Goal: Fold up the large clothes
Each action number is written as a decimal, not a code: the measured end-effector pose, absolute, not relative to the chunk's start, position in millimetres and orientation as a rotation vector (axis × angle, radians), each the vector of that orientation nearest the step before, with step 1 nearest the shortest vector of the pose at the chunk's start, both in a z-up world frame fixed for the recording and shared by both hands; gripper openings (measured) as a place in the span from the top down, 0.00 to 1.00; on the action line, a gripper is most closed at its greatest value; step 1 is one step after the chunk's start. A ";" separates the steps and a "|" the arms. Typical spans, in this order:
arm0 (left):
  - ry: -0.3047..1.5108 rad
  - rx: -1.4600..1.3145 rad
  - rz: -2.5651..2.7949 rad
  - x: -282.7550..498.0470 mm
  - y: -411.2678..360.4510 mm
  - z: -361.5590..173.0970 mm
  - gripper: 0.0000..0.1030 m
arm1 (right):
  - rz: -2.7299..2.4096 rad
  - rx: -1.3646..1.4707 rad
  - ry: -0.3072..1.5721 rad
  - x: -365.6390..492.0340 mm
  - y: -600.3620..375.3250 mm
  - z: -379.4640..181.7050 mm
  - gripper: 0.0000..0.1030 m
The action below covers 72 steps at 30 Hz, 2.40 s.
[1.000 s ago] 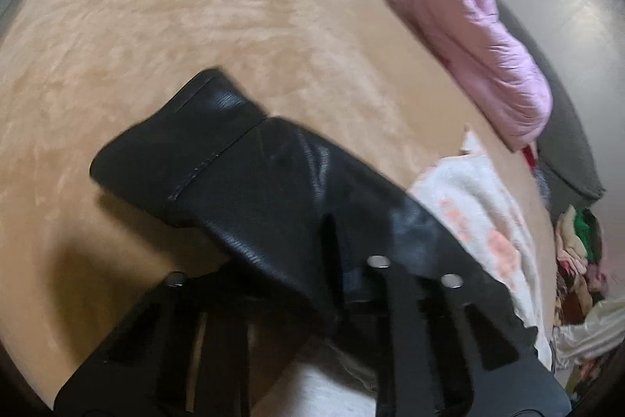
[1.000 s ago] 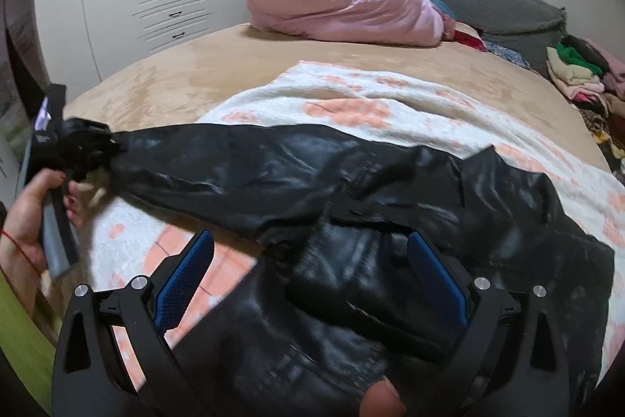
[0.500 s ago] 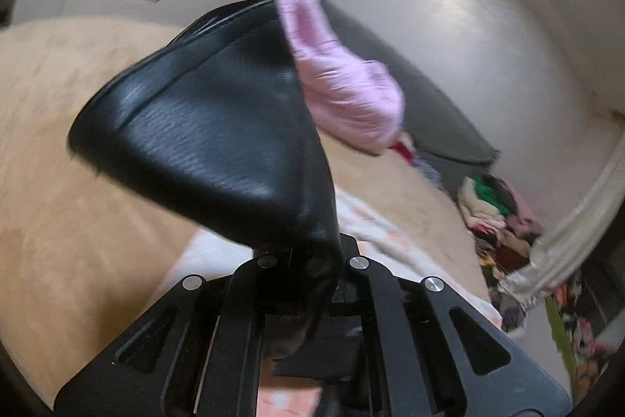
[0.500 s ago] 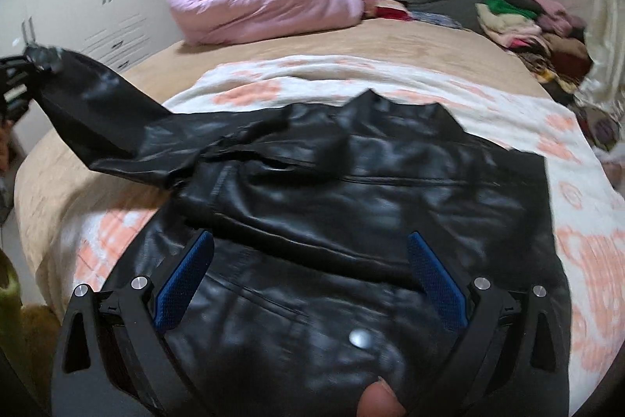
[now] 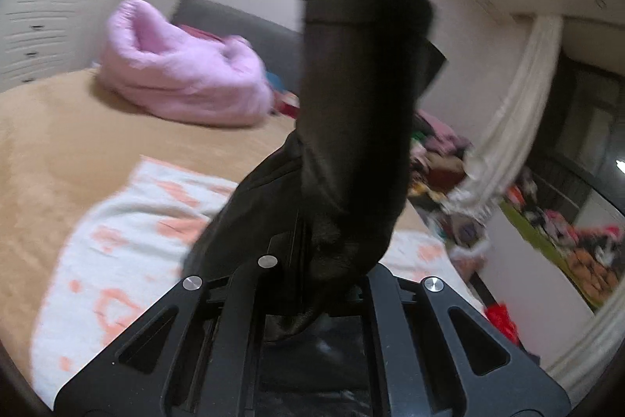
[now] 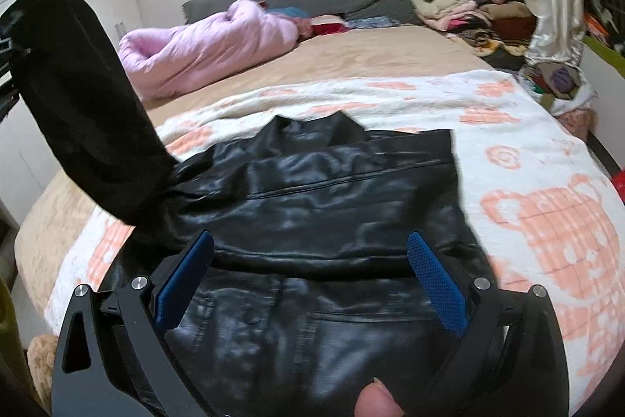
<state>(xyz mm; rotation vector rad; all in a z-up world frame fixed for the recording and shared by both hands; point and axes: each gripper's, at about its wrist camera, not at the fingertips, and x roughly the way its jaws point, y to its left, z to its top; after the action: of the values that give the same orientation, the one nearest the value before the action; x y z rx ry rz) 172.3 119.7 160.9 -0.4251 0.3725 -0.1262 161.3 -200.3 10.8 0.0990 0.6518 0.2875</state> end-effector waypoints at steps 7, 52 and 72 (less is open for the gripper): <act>0.496 -0.331 -0.269 201.4 46.2 123.2 1.00 | 0.205 0.195 0.642 160.2 -257.2 11.1 0.04; 0.785 -0.180 -0.182 175.6 72.0 21.5 0.09 | 0.397 0.352 0.798 206.3 -216.4 -8.2 0.95; 0.886 -0.270 -0.168 258.5 108.8 -19.7 0.81 | 0.325 -0.084 0.721 262.6 -224.0 3.1 0.94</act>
<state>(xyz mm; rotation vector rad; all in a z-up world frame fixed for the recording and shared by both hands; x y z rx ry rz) 258.5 108.8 -19.7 -0.2697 0.8863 -0.1677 262.6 -224.0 3.1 -0.0844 0.7214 0.3248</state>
